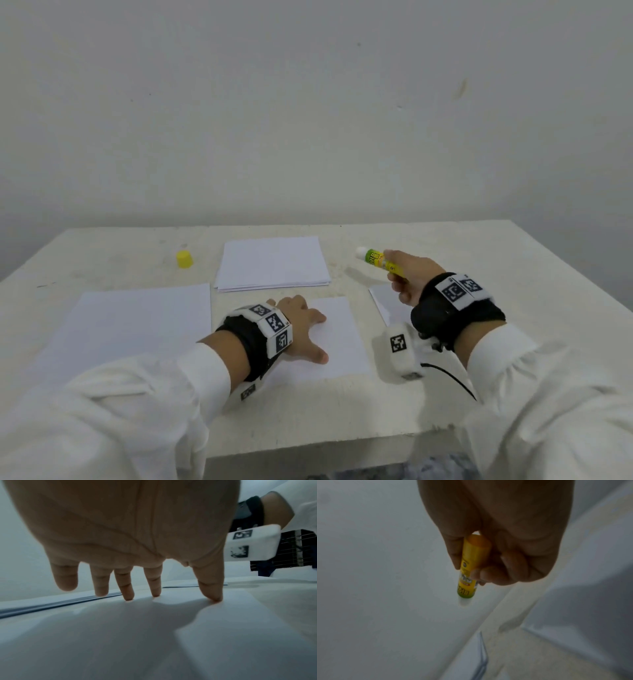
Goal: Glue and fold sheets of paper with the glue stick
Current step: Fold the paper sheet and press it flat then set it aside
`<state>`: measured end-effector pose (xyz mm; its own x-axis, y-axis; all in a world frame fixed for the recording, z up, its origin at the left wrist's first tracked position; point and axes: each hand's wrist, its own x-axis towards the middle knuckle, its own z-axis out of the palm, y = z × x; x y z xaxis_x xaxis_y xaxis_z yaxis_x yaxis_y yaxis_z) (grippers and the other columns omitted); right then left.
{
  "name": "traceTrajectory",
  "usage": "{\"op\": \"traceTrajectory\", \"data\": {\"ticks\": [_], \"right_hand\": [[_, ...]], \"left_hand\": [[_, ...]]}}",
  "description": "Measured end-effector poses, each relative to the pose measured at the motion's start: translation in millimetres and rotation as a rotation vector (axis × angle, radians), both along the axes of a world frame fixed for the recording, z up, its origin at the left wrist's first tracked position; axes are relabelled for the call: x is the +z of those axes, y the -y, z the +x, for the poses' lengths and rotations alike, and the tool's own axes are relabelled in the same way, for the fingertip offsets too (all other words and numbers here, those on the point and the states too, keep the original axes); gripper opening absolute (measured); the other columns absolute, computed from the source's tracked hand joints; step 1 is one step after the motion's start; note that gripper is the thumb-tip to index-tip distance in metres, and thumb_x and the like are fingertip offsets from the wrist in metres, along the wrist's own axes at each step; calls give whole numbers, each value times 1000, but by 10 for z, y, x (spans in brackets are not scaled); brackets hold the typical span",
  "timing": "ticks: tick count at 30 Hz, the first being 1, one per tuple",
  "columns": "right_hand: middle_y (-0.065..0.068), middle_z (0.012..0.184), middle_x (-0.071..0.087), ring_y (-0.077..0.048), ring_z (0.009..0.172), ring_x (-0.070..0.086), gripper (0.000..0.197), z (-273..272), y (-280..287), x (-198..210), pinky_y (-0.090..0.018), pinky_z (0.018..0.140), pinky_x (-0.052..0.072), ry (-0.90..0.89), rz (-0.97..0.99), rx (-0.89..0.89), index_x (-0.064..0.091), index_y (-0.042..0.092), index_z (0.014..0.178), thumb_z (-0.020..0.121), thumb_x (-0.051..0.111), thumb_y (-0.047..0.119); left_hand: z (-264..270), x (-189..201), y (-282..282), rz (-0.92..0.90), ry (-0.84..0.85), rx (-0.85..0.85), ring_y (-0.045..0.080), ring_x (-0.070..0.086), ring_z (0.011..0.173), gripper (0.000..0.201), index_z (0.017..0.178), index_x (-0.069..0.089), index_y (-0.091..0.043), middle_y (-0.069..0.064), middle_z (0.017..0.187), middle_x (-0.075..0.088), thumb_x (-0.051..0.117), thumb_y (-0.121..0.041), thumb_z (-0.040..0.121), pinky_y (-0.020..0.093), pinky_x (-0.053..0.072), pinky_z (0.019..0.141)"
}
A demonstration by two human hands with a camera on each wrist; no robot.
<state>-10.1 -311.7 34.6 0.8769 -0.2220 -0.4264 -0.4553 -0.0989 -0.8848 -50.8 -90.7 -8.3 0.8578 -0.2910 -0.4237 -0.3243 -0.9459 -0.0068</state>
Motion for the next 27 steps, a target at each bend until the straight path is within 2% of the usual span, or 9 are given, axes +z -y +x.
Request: {"op": "traceTrajectory", "data": {"ticks": [3,5,7,9,12,17,20,23,27], "right_hand": [[0,73,60,-13,56,53,9,74,-54,-69,-19,45,23,-18,239,-27,57,16,85,89,57,24],[-3,79,63,-17,65,60,3,107,-117,-107,-23,49,31,3,311,-22,58,11,87,88,57,13],[-9,80,60,-23,68,59,6,157,-175,-120,-29,56,42,54,306,-30,56,6,85,89,56,2],[-13,84,59,-27,72,58,13,244,-216,-125,-36,63,49,94,184,1,53,7,80,87,58,-3],[-13,93,61,-27,85,58,13,406,-258,-113,-43,84,52,127,-250,109,59,9,83,80,71,8],[-12,103,62,-25,88,55,31,600,-386,-98,-33,83,49,93,-696,232,64,5,106,77,75,12],[-12,107,62,-29,100,60,35,660,-471,-119,-32,81,46,56,-799,304,64,5,110,78,74,14],[-8,93,57,-27,88,57,35,704,-500,-182,-29,74,42,14,-818,335,63,6,108,77,75,15],[-7,92,57,-26,83,54,38,746,-508,-219,-29,75,43,-8,-829,334,61,6,109,76,75,17]], "left_hand": [[18,33,-23,28,18,-41,23,20,138,83,146,22,-43,0,148,28,55,-68,74,47,17,111],[20,46,-30,34,10,-48,24,22,137,85,147,20,-42,-1,147,28,58,-62,73,46,20,109],[21,46,-34,10,14,-30,23,25,135,91,147,19,-37,-2,147,29,65,-56,71,43,23,107],[32,46,-48,-39,10,2,21,32,130,91,143,22,-32,-3,143,34,72,-47,68,40,29,104],[61,48,-87,-81,-25,19,20,38,122,82,137,33,-27,-4,137,37,76,-37,68,36,40,97],[110,57,-122,-107,-52,-3,21,38,123,73,134,43,-25,-2,139,34,77,-33,71,36,44,97],[117,44,-147,-140,-45,-7,21,35,127,70,136,42,-24,-1,142,28,75,-33,75,35,41,100],[107,34,-175,-174,-40,0,21,32,129,69,138,42,-25,0,143,26,74,-34,77,35,38,103],[102,30,-201,-189,-43,11,22,32,130,66,138,41,-28,1,142,29,72,-35,80,35,37,104]]}}
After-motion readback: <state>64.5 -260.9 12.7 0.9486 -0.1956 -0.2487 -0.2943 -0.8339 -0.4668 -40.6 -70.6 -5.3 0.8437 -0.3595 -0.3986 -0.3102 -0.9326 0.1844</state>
